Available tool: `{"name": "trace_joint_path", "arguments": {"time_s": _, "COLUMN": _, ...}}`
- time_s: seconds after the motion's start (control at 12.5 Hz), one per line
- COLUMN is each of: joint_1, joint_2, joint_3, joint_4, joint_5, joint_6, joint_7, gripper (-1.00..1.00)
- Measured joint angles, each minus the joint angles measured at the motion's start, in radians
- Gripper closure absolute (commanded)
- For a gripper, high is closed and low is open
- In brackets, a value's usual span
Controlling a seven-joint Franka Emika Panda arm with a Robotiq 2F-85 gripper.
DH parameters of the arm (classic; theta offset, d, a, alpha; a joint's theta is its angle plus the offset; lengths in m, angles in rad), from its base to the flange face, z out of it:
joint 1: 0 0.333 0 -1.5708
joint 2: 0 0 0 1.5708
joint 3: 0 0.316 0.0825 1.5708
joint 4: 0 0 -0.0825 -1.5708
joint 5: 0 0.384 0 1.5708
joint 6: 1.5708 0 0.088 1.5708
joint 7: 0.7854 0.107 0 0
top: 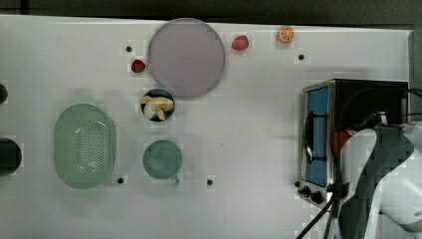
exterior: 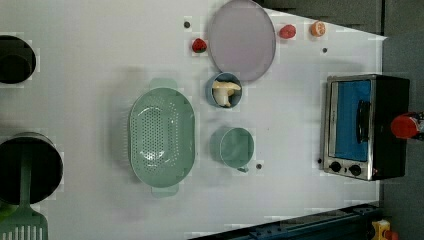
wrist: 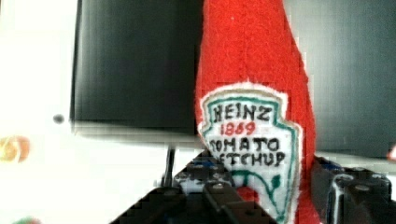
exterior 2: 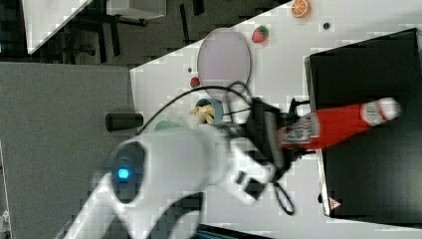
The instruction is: Pick Ketchup from oven and place it on table.
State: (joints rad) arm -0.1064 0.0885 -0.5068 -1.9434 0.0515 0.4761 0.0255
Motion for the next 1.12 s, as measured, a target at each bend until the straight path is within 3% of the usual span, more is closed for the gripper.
{"name": "trace_joint_path", "arguments": {"time_s": 0.08, "joint_1": 0.023, "joint_2": -0.042, "joint_3": 0.012, "joint_4": -0.004, "joint_5": 0.013, "joint_6": -0.026, "joint_7": 0.0, "gripper": -0.01}}
{"name": "trace_joint_path", "arguments": {"time_s": 0.32, "joint_1": 0.024, "joint_2": -0.188, "joint_3": 0.182, "joint_4": 0.003, "joint_5": 0.013, "joint_6": -0.086, "joint_7": 0.027, "gripper": -0.01}}
{"name": "trace_joint_path", "arguments": {"time_s": 0.64, "joint_1": 0.052, "joint_2": -0.251, "joint_3": 0.388, "joint_4": -0.059, "joint_5": 0.006, "joint_6": -0.103, "joint_7": 0.114, "gripper": -0.01}}
{"name": "trace_joint_path", "arguments": {"time_s": 0.72, "joint_1": 0.087, "joint_2": -0.243, "joint_3": 0.416, "joint_4": -0.115, "joint_5": 0.007, "joint_6": -0.131, "joint_7": 0.184, "gripper": -0.01}}
{"name": "trace_joint_path", "arguments": {"time_s": 0.8, "joint_1": 0.087, "joint_2": -0.234, "joint_3": 0.429, "joint_4": -0.148, "joint_5": 0.03, "joint_6": -0.123, "joint_7": 0.255, "gripper": -0.01}}
{"name": "trace_joint_path", "arguments": {"time_s": 0.96, "joint_1": 0.053, "joint_2": -0.219, "joint_3": 0.48, "joint_4": -0.225, "joint_5": -0.039, "joint_6": -0.063, "joint_7": 0.345, "gripper": -0.01}}
{"name": "trace_joint_path", "arguments": {"time_s": 1.12, "joint_1": 0.073, "joint_2": -0.147, "joint_3": 0.478, "joint_4": -0.371, "joint_5": -0.06, "joint_6": 0.061, "joint_7": 0.402, "gripper": -0.01}}
